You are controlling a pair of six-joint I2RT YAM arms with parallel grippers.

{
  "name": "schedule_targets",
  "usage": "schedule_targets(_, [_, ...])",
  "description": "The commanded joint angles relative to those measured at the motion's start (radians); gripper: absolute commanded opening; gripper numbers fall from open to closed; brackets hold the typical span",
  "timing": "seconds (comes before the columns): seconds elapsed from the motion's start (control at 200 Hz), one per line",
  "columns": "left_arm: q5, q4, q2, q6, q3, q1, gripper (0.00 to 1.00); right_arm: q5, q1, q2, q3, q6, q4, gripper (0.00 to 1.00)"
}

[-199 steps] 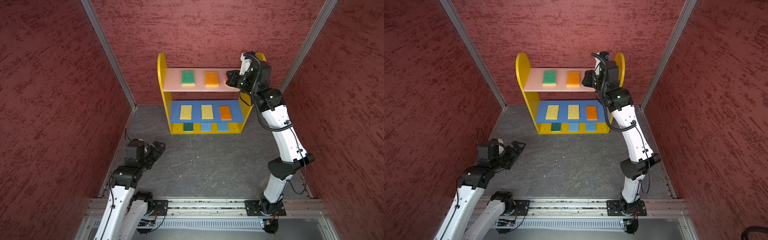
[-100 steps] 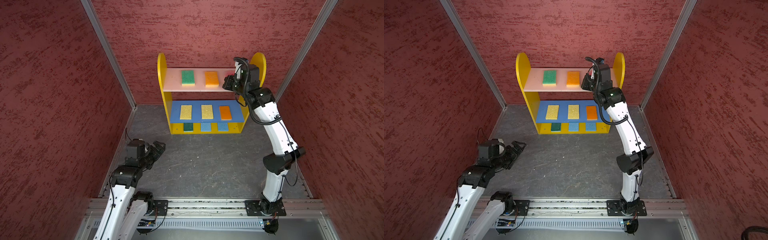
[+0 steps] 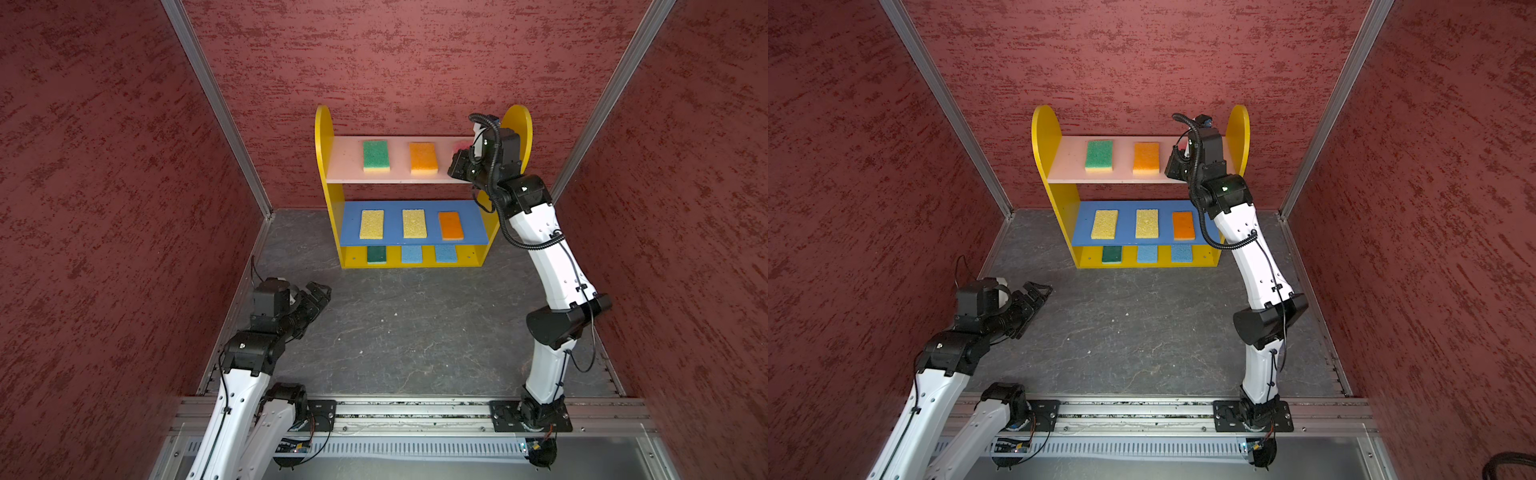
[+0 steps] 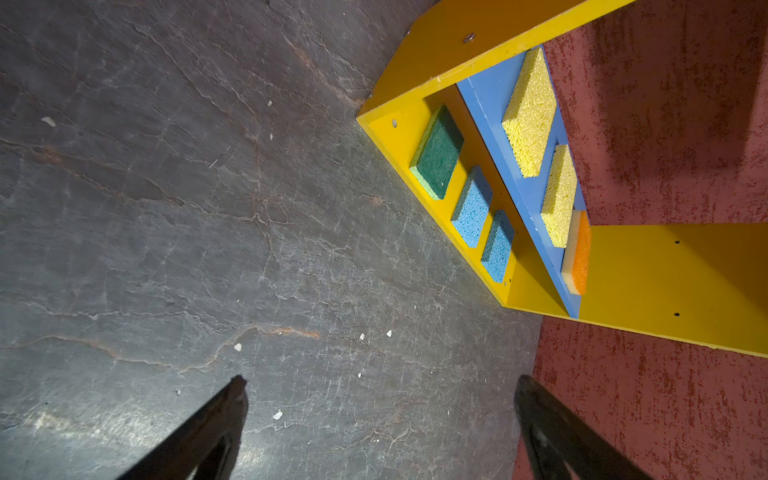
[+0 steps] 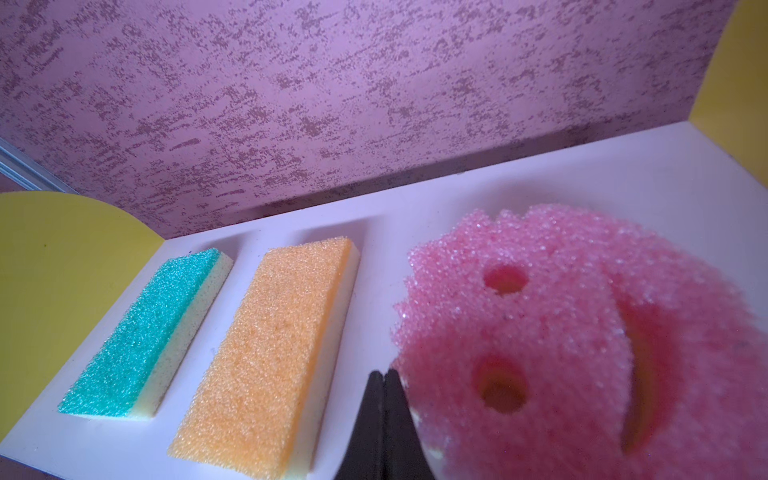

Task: Place and organize the cleaning sponges onto the shelf
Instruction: 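Withdraw the right gripper back from the shelf toward the robot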

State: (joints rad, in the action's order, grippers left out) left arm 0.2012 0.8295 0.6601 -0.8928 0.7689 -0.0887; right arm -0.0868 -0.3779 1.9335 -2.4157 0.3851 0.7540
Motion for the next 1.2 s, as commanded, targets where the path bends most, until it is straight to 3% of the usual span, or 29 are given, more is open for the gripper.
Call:
schedule_targets(0.0, [-0.001,-0.012,-0.006,0.004,0.002,0.008,1.00,0.010,0.003,-0.039,-0.035,0.007,0.018,0.00])
schedule_targets(0.396, [-0.021,0.048,-0.054,0.022,0.032,0.011,1.00,-0.020,0.003,-0.194,0.005,-0.001,0.016,0.00])
schedule_targets(0.847, [-0.090,0.151,-0.105,0.076,0.141,0.028,1.00,-0.136,0.003,-0.610,0.523,-0.030,-0.199,0.01])
schedule_targets(1.192, [-0.163,0.200,-0.137,0.116,0.222,0.033,1.00,-0.187,0.003,-0.738,0.732,-0.065,-0.232,0.11])
